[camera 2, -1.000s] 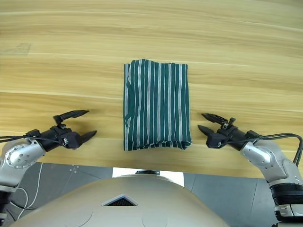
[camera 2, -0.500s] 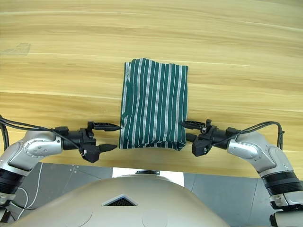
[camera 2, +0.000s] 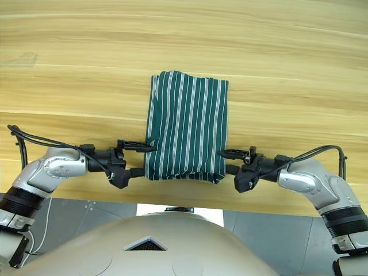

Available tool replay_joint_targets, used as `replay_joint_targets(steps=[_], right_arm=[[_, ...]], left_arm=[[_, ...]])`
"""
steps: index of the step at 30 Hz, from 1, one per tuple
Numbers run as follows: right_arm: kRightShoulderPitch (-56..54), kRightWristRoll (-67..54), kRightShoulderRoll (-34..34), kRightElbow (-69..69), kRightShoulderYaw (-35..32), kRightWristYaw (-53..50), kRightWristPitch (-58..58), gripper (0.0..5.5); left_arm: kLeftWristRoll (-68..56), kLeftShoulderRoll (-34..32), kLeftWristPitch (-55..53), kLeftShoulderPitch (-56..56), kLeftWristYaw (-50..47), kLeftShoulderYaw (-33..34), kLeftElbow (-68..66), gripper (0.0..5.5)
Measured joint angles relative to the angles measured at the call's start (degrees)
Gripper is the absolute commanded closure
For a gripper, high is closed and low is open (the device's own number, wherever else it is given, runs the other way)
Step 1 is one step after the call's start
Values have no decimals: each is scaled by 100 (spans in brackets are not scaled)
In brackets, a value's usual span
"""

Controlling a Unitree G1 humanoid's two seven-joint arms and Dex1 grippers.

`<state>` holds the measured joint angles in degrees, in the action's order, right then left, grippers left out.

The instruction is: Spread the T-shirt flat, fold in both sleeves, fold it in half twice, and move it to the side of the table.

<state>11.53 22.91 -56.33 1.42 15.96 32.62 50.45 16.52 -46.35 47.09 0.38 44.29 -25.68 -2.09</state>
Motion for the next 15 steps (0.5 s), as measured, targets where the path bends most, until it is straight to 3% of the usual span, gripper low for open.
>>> replay_joint_targets(steps=[11,15], right_arm=[[-256,-234,124,-26,376,368,-32,300],[-326,-233,338,60,471,326,-36,300]], left_arm=[[-6,126,125,-146,-37,-240,-144,128],[-5,217,226,-283,-37,-395,-300,198]])
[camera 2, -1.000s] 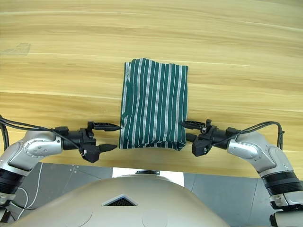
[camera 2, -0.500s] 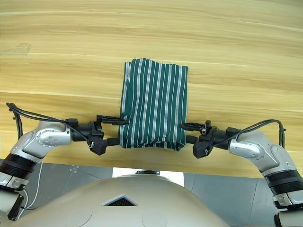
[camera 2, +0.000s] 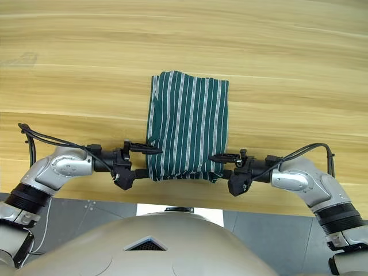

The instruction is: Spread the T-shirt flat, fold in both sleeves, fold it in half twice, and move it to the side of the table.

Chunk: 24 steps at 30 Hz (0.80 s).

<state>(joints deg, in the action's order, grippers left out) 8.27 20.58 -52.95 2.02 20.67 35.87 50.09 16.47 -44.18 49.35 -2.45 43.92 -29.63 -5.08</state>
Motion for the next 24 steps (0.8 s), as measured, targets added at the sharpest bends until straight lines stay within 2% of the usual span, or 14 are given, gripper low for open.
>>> replay_joint_targets(steps=[10,12,15,24], right_arm=[[5,102,63,18,131,37,-17,483],[4,104,63,32,139,55,-20,523],[-19,98,63,111,139,58,-18,526],[-355,106,62,449,120,52,89,527]], left_arm=[[5,128,312,-191,-14,-287,-499,378],[5,130,345,-200,-84,-286,-599,428],[37,132,346,-253,-170,-260,-768,470],[119,-9,417,-448,-319,-10,-1077,550]])
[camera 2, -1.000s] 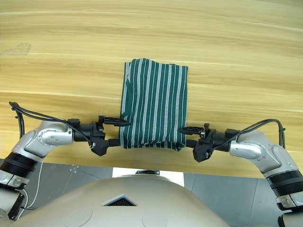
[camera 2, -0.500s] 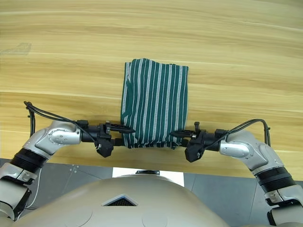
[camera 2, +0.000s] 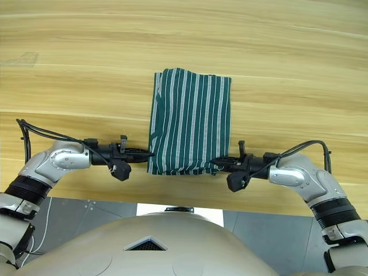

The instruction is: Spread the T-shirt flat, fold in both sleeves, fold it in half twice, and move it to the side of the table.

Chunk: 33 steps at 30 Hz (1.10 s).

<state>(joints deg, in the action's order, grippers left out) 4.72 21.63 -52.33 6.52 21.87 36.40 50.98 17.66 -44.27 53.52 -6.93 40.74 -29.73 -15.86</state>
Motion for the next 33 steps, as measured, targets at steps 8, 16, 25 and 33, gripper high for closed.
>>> replay_joint_targets(steps=[8,16,25,33], right_arm=[[-264,-5,26,120,22,20,41,527],[-268,-2,65,128,93,18,57,527],[959,-662,-442,-1151,-289,137,-389,527],[1188,-2384,-550,-1857,-572,593,-1189,527]], left_arm=[[-57,19,-1,58,-16,20,-11,550],[-210,145,-21,104,84,-44,54,550],[-1014,-803,-739,1947,344,217,1981,550],[-1805,-871,-1156,2365,312,778,2147,550]])
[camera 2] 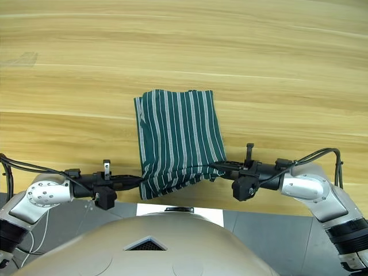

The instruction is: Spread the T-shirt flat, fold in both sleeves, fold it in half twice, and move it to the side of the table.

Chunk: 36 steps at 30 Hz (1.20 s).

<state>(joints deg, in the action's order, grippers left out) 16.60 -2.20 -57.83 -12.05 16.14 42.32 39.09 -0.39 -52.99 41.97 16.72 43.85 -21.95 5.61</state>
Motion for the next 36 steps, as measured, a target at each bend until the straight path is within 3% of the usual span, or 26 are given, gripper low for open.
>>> replay_joint_targets(steps=[2,7,16,22,31,32,33,36], right_arm=[[-356,-449,274,98,34,161,-281,527],[-1599,-960,1619,991,182,276,-1068,527],[-2771,-552,3177,3116,96,-136,-1302,527],[-3604,-194,3775,4663,-222,-644,-1218,527],[-4108,-76,4300,5488,-498,-877,-1146,527],[-4147,-77,4363,5531,-530,-913,-1171,527],[-4219,-31,4433,5603,-544,-1010,-1199,484],[-4523,310,4574,6071,-571,-1602,-1219,430]], left_arm=[[-439,191,-231,-296,225,-20,-144,550],[-2036,1388,-1736,-1201,715,-121,-435,550],[-3362,2620,-3460,-1593,689,822,-891,550],[-3290,3008,-3911,-1854,354,1496,-1677,550],[-2153,3595,-4193,-2797,-848,1718,-3371,550],[-2076,3635,-4193,-2852,-888,1741,-3428,519],[-1990,3674,-4194,-2904,-950,1764,-3475,491],[-1978,3808,-4219,-2928,-1043,1897,-3510,446]])
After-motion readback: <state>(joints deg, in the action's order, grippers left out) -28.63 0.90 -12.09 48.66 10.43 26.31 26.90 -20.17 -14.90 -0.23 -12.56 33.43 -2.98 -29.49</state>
